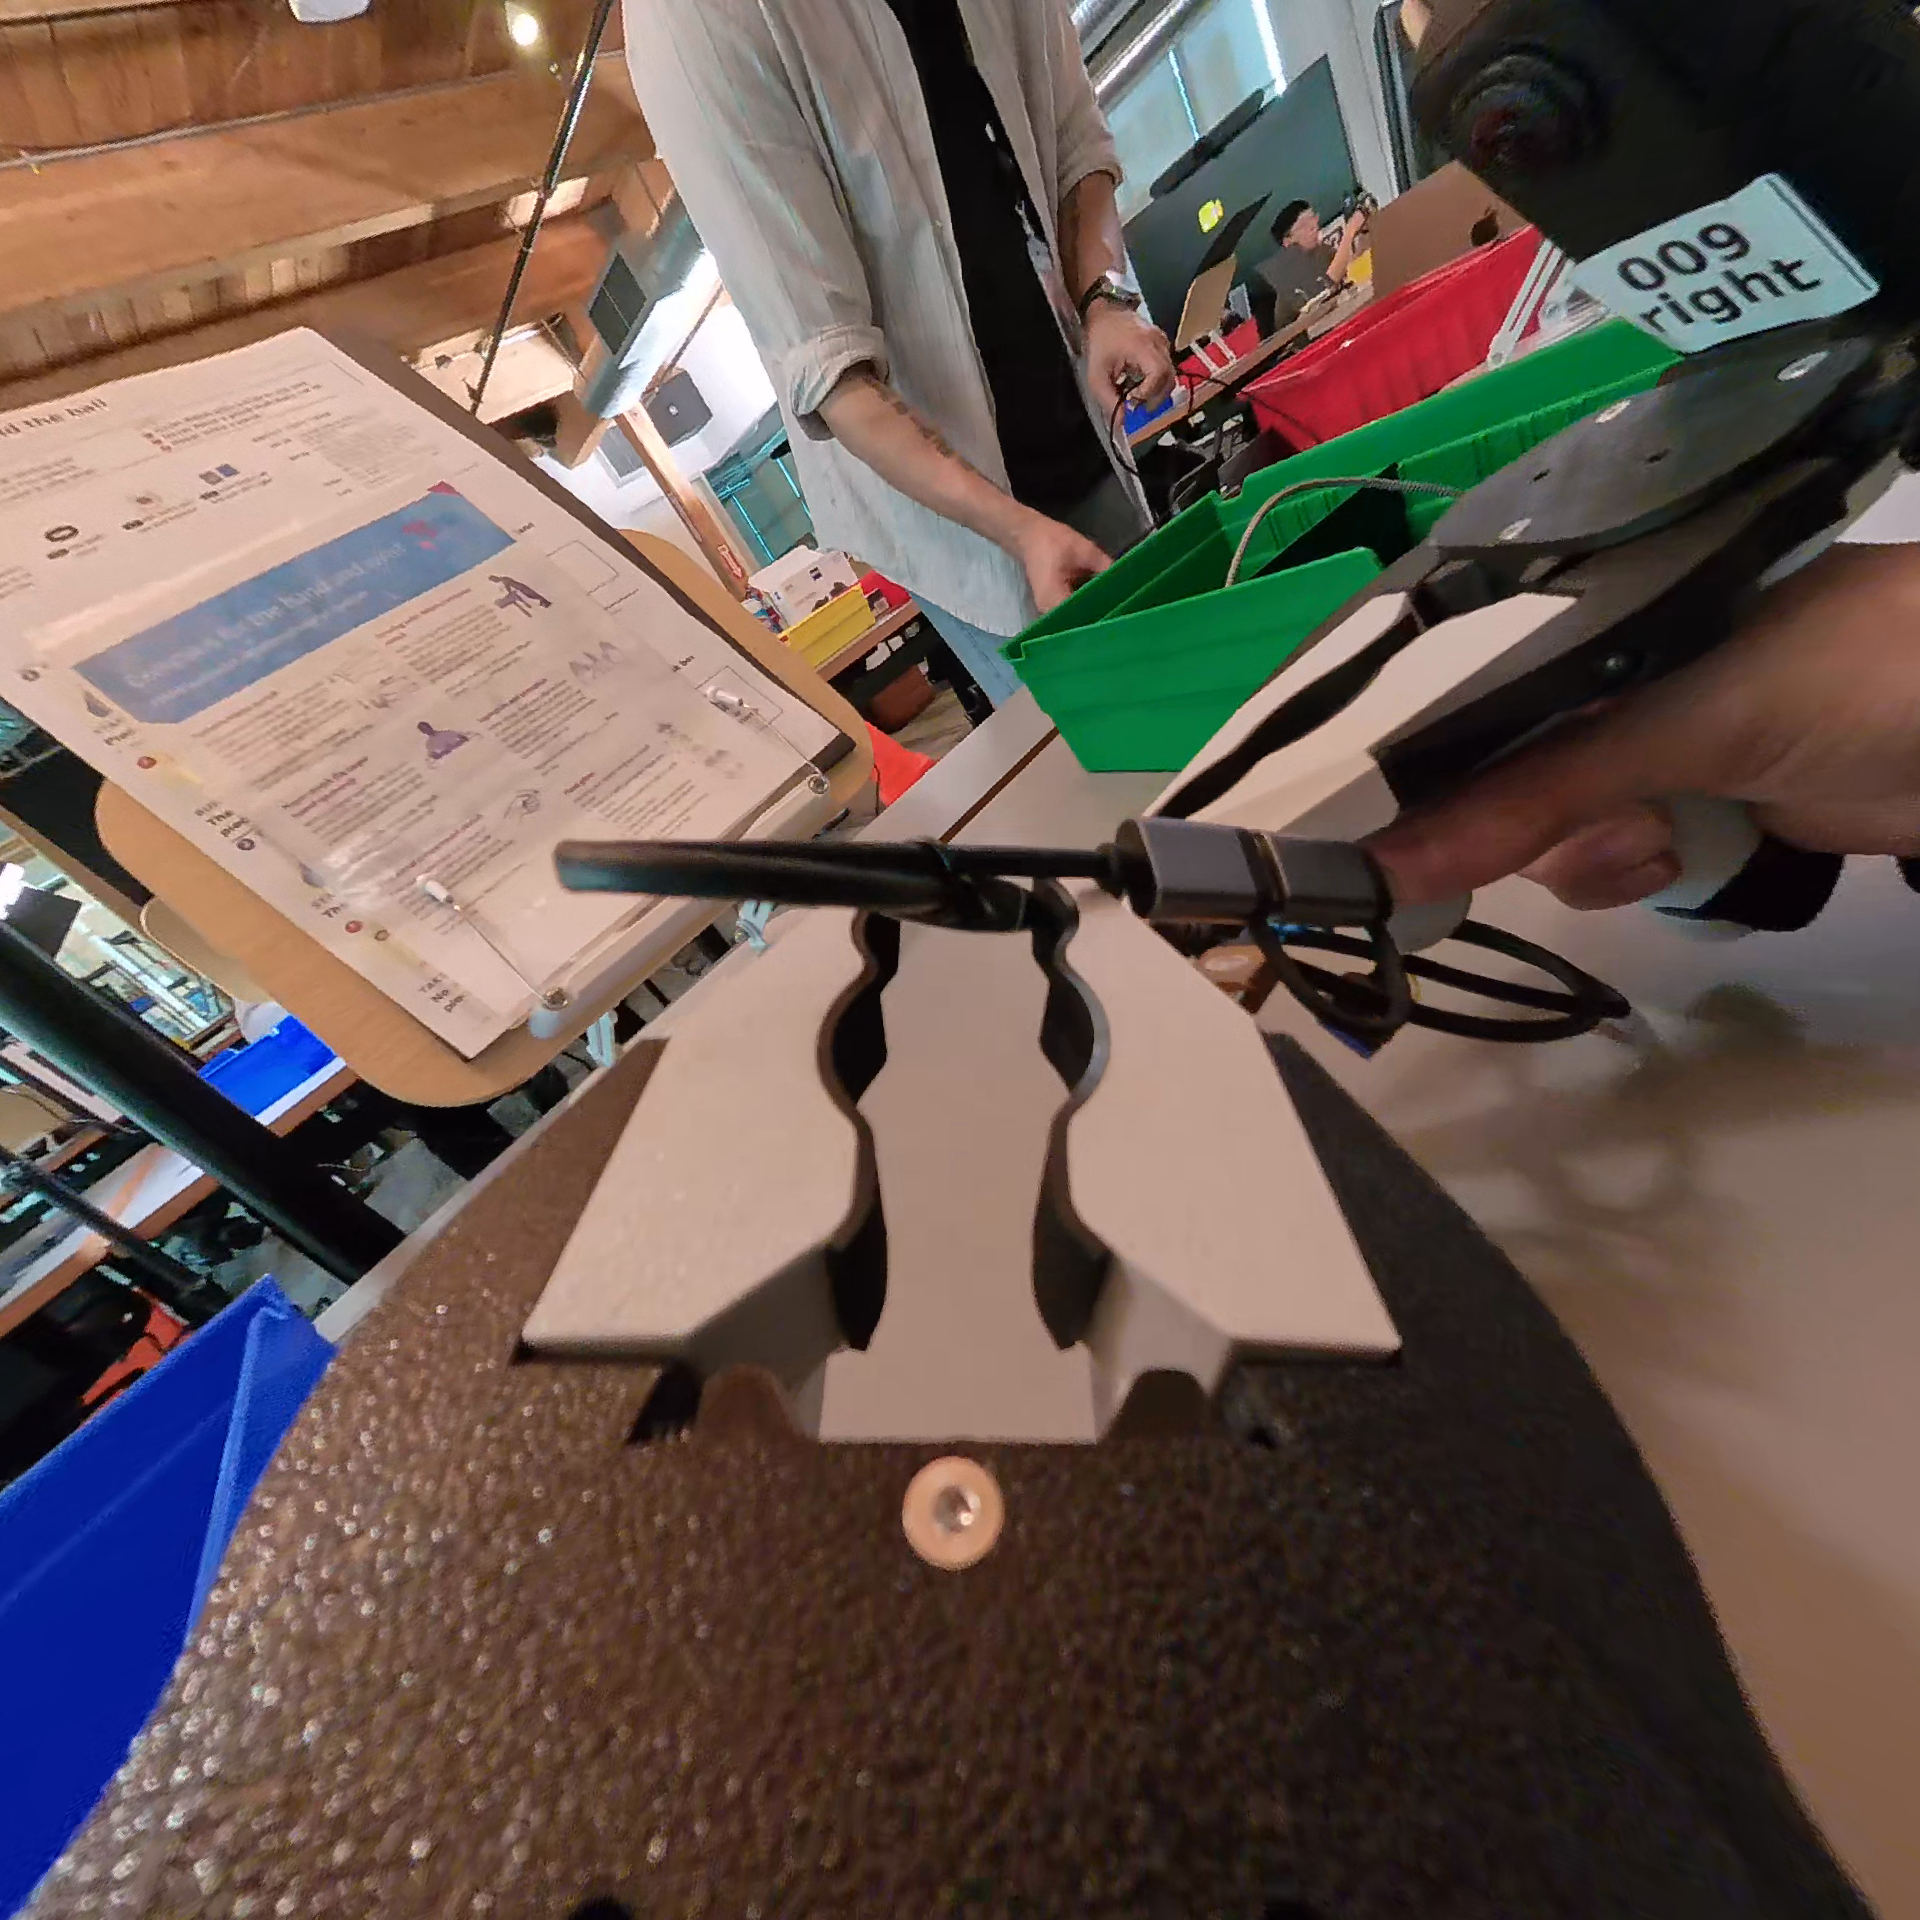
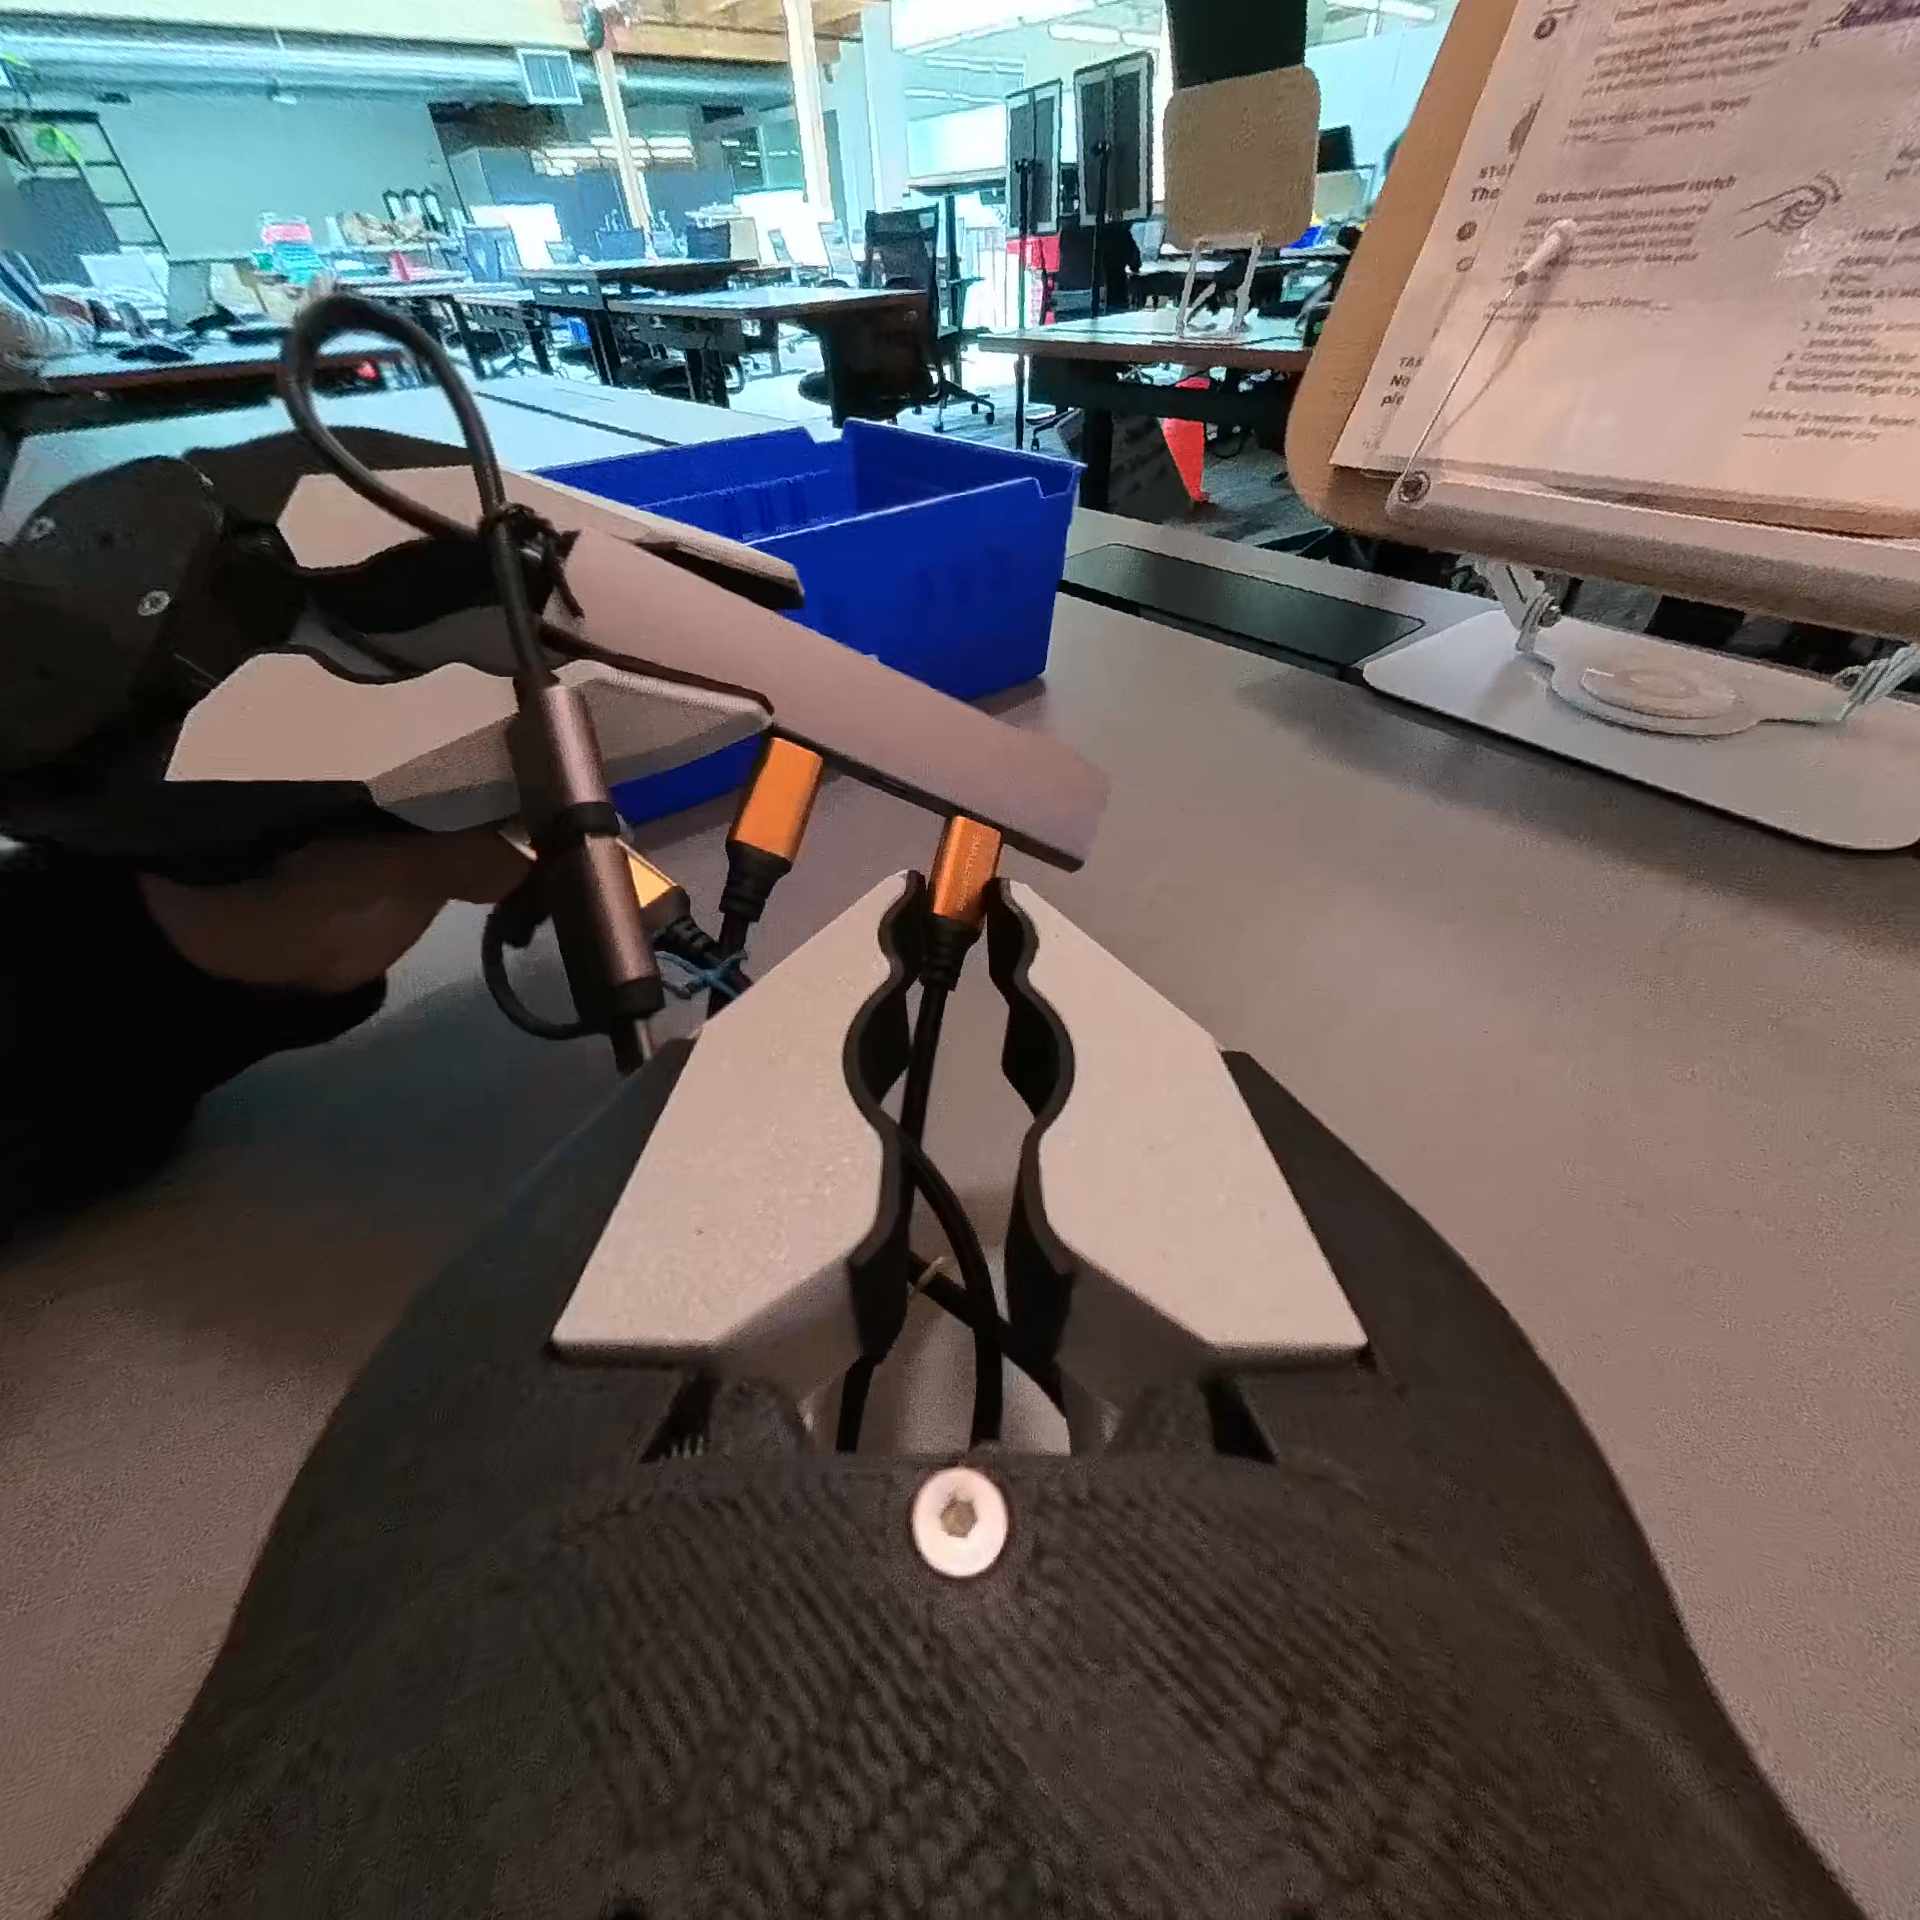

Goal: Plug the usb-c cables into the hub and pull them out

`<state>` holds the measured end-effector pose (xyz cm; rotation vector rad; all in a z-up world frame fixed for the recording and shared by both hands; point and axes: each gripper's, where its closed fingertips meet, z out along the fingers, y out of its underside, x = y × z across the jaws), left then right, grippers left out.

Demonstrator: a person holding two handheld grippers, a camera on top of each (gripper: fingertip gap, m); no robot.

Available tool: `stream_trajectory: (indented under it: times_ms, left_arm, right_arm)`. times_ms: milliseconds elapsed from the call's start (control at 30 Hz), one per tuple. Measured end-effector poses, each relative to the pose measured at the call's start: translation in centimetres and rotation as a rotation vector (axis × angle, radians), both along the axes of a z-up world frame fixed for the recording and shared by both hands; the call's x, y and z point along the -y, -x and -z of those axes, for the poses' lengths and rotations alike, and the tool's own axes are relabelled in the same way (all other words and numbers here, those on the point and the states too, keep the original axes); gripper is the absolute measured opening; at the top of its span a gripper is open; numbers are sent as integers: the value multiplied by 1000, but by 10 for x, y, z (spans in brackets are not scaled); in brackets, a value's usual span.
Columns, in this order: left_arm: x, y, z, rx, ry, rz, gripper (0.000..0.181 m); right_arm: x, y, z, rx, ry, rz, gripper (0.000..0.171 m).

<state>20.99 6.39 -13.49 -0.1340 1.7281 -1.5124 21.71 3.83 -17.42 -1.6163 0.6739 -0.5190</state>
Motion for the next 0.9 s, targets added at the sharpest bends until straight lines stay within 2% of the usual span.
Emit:
stream_trajectory:
  times_ms: [233, 400, 600, 700, 833, 900]
  left_arm:
    - [3, 3, 0, -71, 45, 53, 24]
    - [9, 7, 2, 9, -43, 27, 25]
    - [12, 8, 4, -9, -50, 26, 25]
    - [14, 8, 6, -61, -29, 59, 24]
    - [15, 7, 30, -172, -103, 111, 22]
    - [16, 9, 25, -184, -64, 126, 21]
  right_arm:
    - [2, 9, 2, -34, -2, -53, 11]
    - [8, 13, 6, -90, -33, -72, 11]
    - [12, 15, 6, -111, -35, -57, 11]
    - [16, 15, 7, -80, 7, -34, 12]
    - [27, 9, 9, 63, 156, 77, 12]
    - [24, 9, 9, 105, 192, 79, 11]
